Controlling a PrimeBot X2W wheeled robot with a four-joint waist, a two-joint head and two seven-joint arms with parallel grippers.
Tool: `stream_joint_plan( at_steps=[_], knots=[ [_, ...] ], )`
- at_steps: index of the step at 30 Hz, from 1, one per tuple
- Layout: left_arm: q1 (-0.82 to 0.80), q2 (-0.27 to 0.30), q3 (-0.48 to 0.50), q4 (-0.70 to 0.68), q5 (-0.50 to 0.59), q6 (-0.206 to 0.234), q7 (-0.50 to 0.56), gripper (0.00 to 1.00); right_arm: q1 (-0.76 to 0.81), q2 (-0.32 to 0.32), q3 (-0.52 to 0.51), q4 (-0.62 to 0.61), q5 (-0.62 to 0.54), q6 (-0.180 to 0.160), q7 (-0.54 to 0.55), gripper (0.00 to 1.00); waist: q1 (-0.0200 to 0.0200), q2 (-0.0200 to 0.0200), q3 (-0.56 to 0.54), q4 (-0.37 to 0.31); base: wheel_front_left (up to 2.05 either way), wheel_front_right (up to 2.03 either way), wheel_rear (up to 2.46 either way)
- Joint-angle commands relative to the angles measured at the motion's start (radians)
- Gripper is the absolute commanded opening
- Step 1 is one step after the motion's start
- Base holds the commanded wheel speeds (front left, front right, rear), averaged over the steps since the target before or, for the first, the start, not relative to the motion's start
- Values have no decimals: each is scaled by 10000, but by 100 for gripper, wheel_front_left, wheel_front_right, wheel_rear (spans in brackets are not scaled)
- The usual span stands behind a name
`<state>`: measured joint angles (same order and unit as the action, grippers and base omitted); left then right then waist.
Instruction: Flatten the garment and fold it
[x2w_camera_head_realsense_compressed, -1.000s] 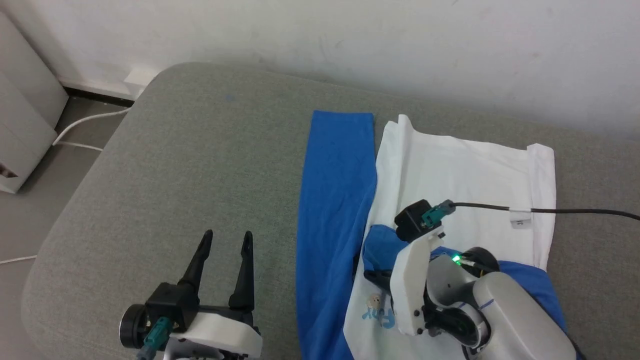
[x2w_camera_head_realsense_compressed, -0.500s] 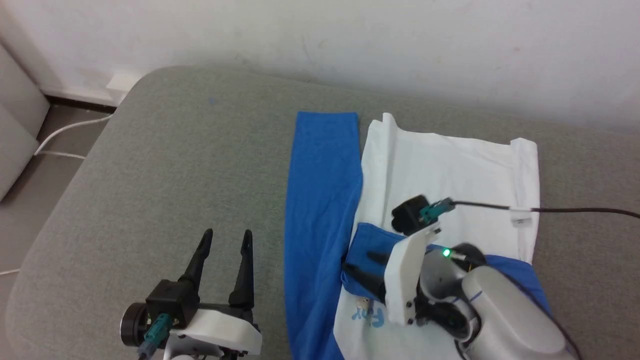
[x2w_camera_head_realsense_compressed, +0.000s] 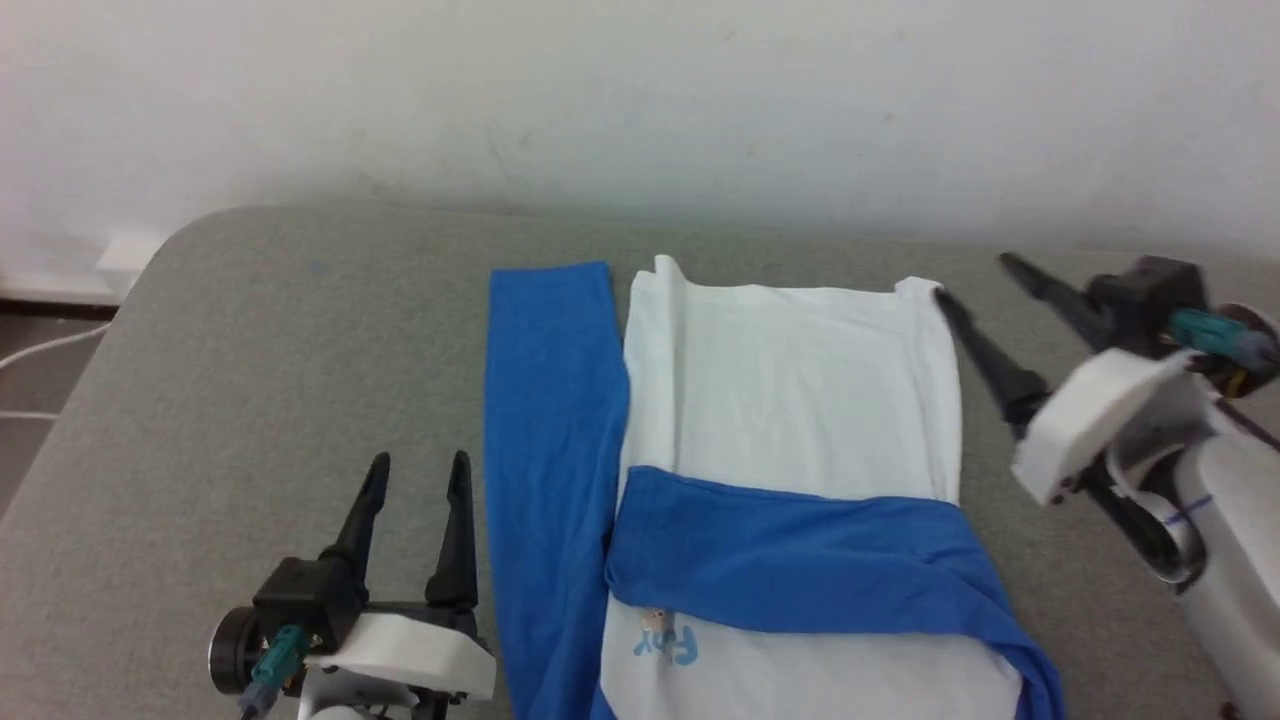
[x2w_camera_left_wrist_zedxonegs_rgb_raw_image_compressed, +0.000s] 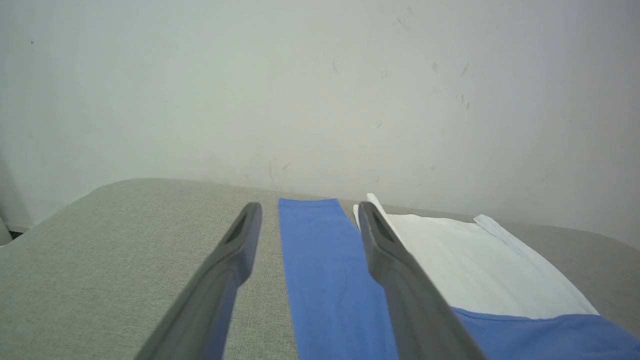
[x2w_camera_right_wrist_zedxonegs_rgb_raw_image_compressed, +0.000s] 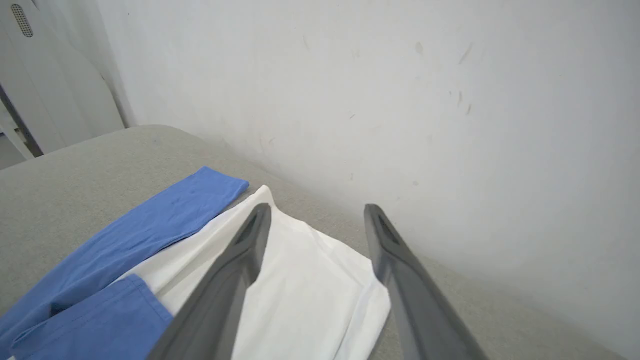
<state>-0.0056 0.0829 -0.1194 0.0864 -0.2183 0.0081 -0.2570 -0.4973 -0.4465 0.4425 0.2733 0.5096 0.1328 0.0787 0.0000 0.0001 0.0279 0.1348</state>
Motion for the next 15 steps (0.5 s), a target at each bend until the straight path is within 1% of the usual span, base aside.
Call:
stream_joint_plan(
  at_steps=[1, 4, 7, 11, 15],
  knots=[
    [-2, 26, 109, -37, -49, -59, -47, 100, 392, -115, -383, -72, -403, -21, -680, 100, 0, -1, -145, -510, 0, 0, 0],
    [-36, 5, 267, -50, -140, -73, -47, 100, 1047, -51, -1291, -185, -1004, -21, -1682, 100, 0, -1, -88, -751, 0, 0, 0],
    [-67, -13, 362, 3, -166, -102, -47, 100, 1888, 361, -2229, -452, -1600, -21, -2480, 100, 0, -1, -16, -950, 0, 0, 0],
    [-217, 76, 454, 252, -88, -102, -47, 100, 2982, 1202, -3260, -1174, -2415, -21, -3012, 100, 0, -1, 171, -1245, 0, 0, 0],
    [-703, 440, 505, 655, 71, -81, 250, 100, 3858, 2238, -3992, -2134, -2954, -21, -3160, 100, 0, -1, 547, -1620, 0, 0, 0]
  ],
)
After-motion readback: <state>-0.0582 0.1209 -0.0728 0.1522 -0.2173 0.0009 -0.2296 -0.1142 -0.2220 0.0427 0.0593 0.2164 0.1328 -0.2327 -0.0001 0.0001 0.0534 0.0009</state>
